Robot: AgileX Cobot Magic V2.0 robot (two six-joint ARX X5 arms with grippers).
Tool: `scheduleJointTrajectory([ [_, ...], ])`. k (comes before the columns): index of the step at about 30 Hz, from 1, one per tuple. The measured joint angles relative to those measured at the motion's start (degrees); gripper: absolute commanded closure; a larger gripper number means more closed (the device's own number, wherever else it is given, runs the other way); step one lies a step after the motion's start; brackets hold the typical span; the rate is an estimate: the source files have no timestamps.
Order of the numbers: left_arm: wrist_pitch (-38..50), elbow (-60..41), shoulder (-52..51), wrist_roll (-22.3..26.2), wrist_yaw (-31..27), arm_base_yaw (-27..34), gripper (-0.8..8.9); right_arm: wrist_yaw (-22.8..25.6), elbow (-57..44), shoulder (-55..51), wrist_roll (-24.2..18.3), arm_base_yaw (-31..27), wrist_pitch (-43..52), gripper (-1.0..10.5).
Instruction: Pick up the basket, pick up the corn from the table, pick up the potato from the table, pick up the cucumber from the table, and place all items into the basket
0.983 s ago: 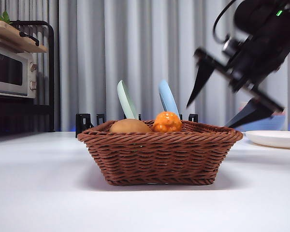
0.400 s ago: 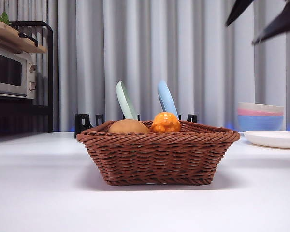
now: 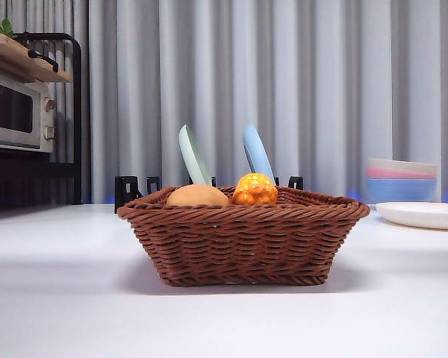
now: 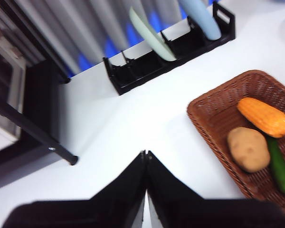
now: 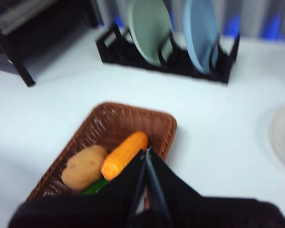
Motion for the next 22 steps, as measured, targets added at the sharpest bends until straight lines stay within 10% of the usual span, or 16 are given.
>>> scheduleJointTrajectory([
  [13, 28.6, -46.5, -22.2, 0.8, 13.4, -3.7, 8.23, 11.7, -27.9, -17.1, 3.6, 13.3, 8.7, 9.6],
  [22, 37.1, -49.2, -22.3, 2.6, 22.6, -3.8, 8.14, 12.0, -30.6, -16.0, 11.7, 13.3, 8.0, 9.5],
])
